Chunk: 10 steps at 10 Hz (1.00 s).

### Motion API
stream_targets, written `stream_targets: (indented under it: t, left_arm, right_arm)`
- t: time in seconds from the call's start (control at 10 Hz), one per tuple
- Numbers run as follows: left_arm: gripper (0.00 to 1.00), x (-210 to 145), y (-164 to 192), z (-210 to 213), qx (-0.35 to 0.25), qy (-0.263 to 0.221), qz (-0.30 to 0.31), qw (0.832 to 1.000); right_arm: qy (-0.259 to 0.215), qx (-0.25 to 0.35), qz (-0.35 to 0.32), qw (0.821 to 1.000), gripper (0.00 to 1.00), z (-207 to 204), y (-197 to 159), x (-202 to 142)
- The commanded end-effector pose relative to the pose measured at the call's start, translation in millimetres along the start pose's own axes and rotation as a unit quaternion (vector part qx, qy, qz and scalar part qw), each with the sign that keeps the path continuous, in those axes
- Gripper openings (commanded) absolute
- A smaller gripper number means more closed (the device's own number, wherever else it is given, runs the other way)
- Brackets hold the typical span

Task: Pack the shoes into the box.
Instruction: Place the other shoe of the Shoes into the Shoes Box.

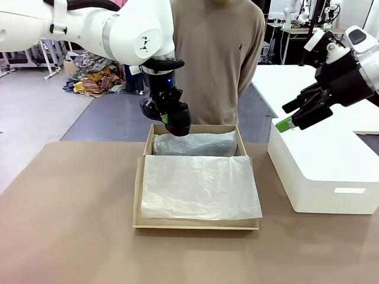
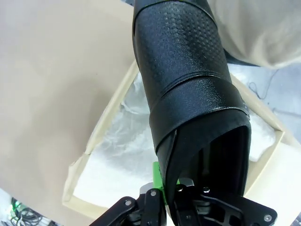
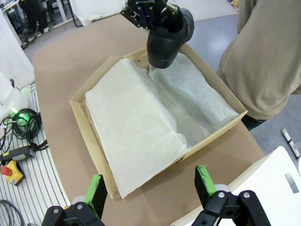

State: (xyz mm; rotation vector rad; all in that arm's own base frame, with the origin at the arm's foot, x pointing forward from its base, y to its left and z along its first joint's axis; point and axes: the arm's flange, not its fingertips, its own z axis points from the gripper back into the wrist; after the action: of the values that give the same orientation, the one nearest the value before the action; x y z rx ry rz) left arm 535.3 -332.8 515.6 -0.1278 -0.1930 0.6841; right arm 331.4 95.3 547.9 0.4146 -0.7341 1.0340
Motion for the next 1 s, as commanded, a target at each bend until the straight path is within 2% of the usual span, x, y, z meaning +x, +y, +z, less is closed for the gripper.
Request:
stream_targets:
  t: [0.0, 0.1, 0.3, 0.5, 0.6, 0.9]
  left_arm:
    - [0.00, 0.0, 0.0, 0.0, 0.000, 0.000, 0.000, 1.000]
    - [0.00, -9.9, -6.1, 5.2, -0.008, 0.004, 0.095, 0.995]
    - [0.00, -34.7, -20.5, 15.0, 0.008, -0.011, 0.195, 0.981]
    - [0.00, -58.2, -32.7, 15.4, 0.032, -0.041, 0.256, 0.965]
    - [0.00, -68.3, -39.6, 12.6, 0.025, -0.038, 0.278, 0.959]
    - [0.00, -96.0, -64.6, 1.9, 0.019, -0.049, 0.316, 0.947]
  right_arm:
    - [-0.012, 0.007, 0.007, 1.000, 1.00, -1.0, -3.2, 0.4]
    - [-0.012, 0.007, 0.007, 1.000, 1.00, -1.0, -3.2, 0.4]
    - [-0.012, 0.007, 0.007, 1.000, 1.00, -1.0, -3.2, 0.4]
    - [-0.012, 0.007, 0.007, 1.000, 1.00, -1.0, -3.2, 0.4]
    - [-0.012, 0.007, 0.007, 1.000, 1.00, -1.0, -3.2, 0.4]
    - [-0.012, 0.007, 0.007, 1.000, 1.00, -1.0, -3.2, 0.4]
